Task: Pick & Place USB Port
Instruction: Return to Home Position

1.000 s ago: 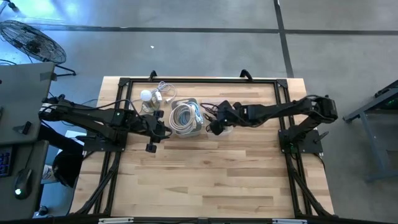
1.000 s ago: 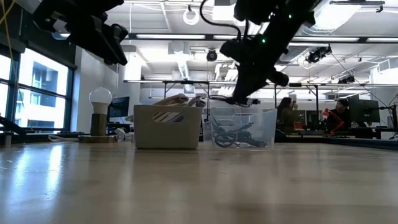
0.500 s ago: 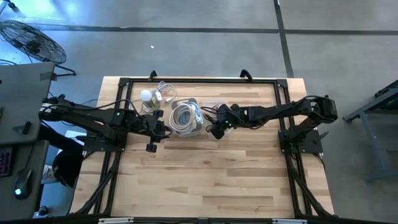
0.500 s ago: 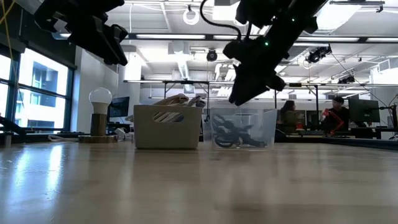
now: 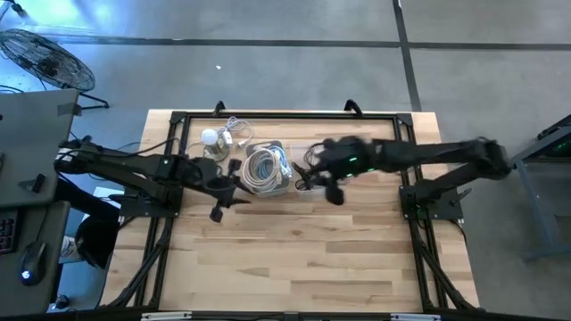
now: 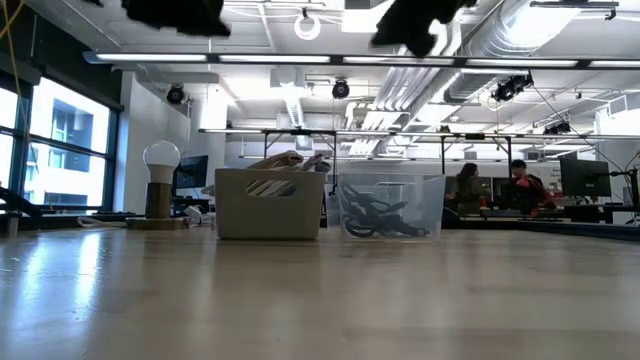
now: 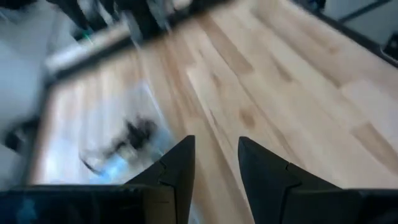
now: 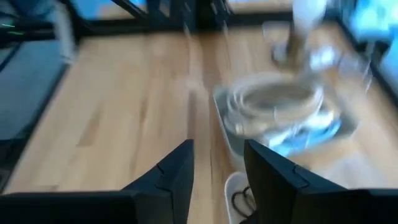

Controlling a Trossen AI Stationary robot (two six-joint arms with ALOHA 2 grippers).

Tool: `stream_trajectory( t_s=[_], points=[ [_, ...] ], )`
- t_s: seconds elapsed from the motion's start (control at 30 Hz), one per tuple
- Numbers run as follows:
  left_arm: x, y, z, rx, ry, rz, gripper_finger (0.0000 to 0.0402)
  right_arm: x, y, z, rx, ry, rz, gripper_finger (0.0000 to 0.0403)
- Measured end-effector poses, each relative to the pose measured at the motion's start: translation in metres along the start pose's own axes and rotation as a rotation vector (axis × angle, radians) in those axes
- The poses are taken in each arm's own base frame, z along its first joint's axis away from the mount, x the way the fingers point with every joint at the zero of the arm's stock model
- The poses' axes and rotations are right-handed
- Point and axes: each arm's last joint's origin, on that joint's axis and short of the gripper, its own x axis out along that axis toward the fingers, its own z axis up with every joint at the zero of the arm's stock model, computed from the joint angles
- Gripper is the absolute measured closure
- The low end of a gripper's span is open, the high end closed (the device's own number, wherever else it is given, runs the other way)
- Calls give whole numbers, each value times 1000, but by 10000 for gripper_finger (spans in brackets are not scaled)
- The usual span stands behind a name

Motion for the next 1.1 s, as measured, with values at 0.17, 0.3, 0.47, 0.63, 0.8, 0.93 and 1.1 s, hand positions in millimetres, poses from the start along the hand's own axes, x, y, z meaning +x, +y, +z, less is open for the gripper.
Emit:
stream_trajectory(
  t_s=[0.17,0.3,0.47,0.63,0.8,0.93,1.1],
  points=[
    [-31,12,27,123,-118,110,282,-72,12,8,-138,-133,65,269],
    [-62,17,40,214,-214,177,282,-114,14,-7,-222,-157,84,269],
    [-97,15,37,302,-268,208,282,-140,11,-37,-261,-191,61,269],
    [-120,10,25,310,-251,202,282,-140,4,-69,-255,-217,59,269],
    [-128,7,16,311,-218,183,282,-135,-5,-88,-251,-350,101,269],
    [-130,6,7,299,-187,239,282,-129,-17,-95,-215,-425,40,269],
    [-126,1,-11,256,-140,281,282,-122,-31,-104,-158,-441,-83,269]
  ],
)
